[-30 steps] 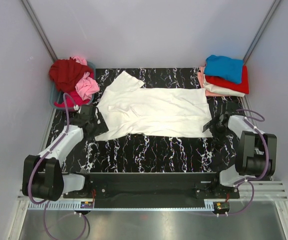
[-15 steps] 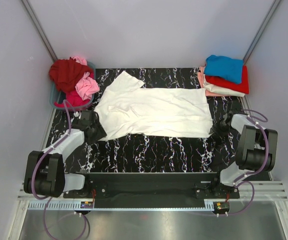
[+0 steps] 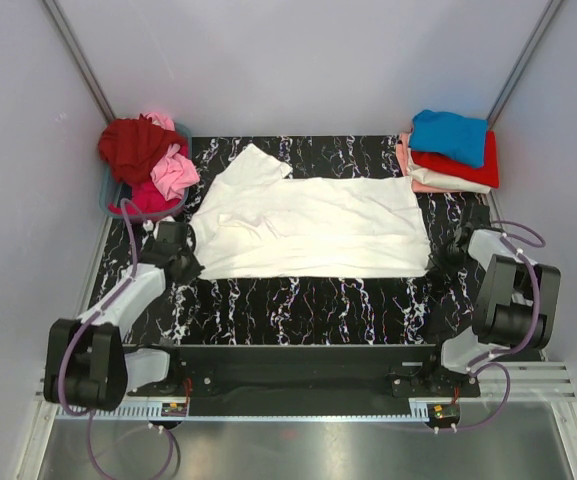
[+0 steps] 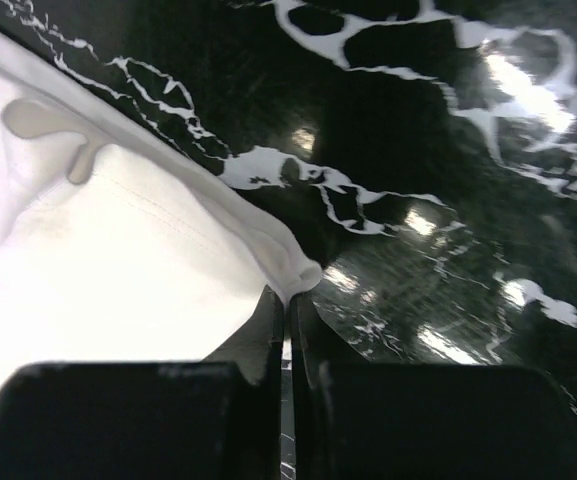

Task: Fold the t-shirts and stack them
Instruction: Fold the tshirt

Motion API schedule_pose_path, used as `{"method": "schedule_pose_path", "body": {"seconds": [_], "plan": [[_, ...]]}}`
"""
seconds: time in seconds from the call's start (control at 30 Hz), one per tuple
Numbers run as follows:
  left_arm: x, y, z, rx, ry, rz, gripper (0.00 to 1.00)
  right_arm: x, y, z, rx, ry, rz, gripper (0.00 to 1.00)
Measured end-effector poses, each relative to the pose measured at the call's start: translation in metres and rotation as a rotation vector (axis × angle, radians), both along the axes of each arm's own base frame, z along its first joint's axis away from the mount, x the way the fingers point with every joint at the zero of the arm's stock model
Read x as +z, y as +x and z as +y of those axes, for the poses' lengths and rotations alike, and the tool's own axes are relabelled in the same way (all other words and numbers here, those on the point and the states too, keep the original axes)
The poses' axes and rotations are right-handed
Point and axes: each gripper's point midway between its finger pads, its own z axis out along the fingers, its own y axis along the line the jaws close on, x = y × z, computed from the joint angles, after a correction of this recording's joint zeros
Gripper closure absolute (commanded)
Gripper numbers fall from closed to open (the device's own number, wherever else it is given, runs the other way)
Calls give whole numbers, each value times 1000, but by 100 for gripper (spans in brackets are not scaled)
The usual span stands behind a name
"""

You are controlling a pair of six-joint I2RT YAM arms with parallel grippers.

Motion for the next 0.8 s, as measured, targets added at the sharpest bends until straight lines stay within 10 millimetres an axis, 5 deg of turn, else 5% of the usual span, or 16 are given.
{"method": "schedule_pose_path", "body": {"seconds": [0.27,0.6,0.67,0.73,0.8], "plan": [[36,-8,8,30,10,-92,100,31,-15,-14,-54,-38,-46,100],[46,-34,11,61,-7,-65,96,29,-46,-6,-87,-16,3,98],[50,-39,11,67,-11,-63,76,28,-54,-7,-119,-6,10,71],[60,-44,13,77,-5,-61,33,25,-62,-12,-155,5,24,42],[78,-47,19,104,12,-87,20,23,-68,-23,-206,16,32,19]]}}
